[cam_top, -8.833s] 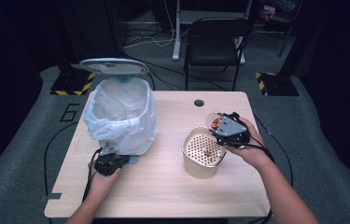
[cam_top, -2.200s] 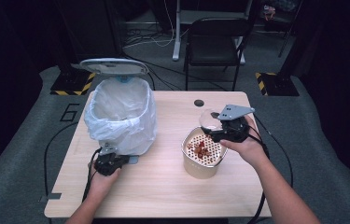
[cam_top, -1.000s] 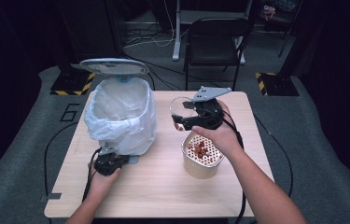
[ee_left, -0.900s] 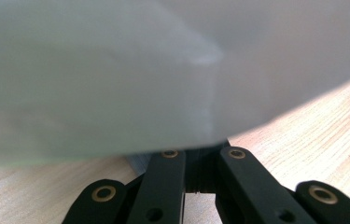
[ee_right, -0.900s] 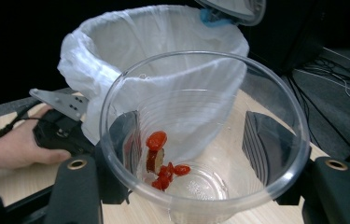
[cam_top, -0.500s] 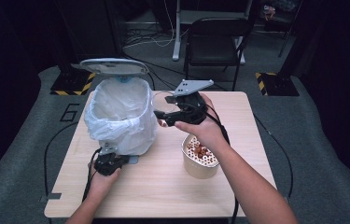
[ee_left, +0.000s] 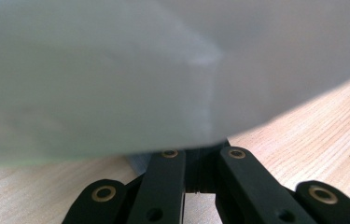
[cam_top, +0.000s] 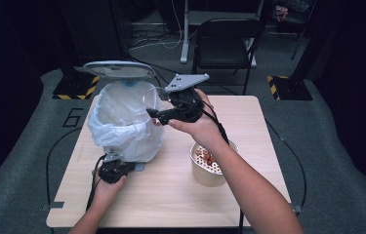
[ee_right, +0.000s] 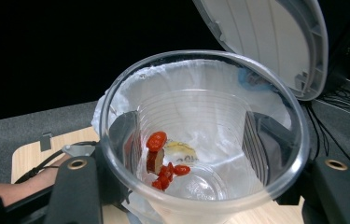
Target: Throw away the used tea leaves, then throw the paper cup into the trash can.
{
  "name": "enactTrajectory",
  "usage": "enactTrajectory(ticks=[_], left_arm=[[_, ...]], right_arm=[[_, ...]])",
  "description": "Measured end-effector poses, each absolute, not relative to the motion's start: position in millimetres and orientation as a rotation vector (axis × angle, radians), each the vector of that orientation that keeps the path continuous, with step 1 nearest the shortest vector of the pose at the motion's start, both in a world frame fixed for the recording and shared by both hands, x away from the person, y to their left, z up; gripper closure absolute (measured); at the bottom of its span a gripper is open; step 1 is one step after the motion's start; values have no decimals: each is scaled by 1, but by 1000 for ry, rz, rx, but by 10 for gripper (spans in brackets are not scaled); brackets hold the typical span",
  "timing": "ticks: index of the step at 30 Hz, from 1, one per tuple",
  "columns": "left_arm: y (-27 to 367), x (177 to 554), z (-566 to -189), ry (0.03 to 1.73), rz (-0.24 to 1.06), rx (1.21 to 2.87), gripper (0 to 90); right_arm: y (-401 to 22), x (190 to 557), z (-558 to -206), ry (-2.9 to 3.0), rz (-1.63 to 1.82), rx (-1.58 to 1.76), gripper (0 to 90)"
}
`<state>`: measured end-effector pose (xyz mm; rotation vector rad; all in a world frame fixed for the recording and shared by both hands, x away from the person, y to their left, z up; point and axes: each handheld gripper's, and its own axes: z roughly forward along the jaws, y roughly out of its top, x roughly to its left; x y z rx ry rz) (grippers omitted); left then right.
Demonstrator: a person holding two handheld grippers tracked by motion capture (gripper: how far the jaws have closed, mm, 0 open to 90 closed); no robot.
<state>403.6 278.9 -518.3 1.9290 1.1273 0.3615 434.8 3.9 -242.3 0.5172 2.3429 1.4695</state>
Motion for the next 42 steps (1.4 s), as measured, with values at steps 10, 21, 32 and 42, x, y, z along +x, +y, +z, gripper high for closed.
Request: enactTrajectory(ticks=[10,21,32,42], left_arm=[[279,403,-518,1129,361,1923,900],[279,403,-518,1126,365,1934,900],[279,403,-518,1127,360,1923,900],[279,403,-518,1127,356,1926,900]], right_arm=[[19,447,-243,2323,1476,499,370],[39,459,-244,2329,1498,496,370],[66,470,-252,2347,1481,494,370],[87,481,-265,2348,1450,484,368]])
